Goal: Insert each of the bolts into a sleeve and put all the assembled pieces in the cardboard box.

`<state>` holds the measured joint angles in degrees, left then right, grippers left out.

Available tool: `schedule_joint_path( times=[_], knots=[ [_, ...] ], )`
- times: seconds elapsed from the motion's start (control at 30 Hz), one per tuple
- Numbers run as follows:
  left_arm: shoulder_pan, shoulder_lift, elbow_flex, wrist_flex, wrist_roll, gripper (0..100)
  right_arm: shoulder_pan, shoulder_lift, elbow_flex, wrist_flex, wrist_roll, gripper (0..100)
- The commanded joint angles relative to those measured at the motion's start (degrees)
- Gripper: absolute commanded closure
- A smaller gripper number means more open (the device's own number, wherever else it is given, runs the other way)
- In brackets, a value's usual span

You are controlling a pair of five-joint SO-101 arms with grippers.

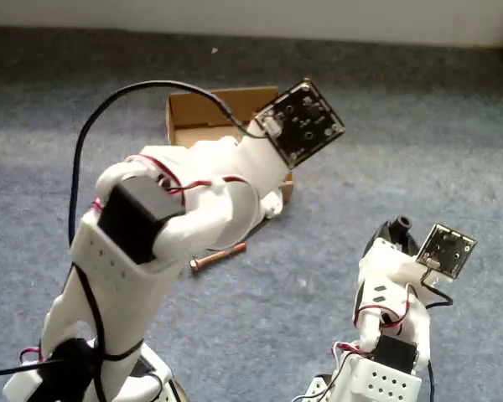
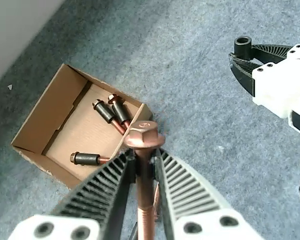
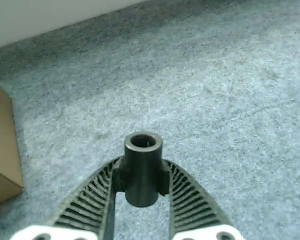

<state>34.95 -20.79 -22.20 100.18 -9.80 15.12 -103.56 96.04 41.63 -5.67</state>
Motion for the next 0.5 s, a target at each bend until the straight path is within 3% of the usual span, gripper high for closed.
schedule_joint_path(
  times=[0.0,0.2,0.47],
  knots=[
    [-0.8,-7.3,5.1,-1.1,0.5,99,-2.6,-1.5,5.6,-1.5,-0.3,99.1],
    [-1.0,-21.6,24.0,-9.3,0.4,99,-2.9,-1.5,5.6,-1.5,-0.3,99.1],
    [-9.0,-42.1,52.6,-26.4,0.6,99,-5.6,-1.5,5.4,-1.5,-0.3,99.1]
  ],
)
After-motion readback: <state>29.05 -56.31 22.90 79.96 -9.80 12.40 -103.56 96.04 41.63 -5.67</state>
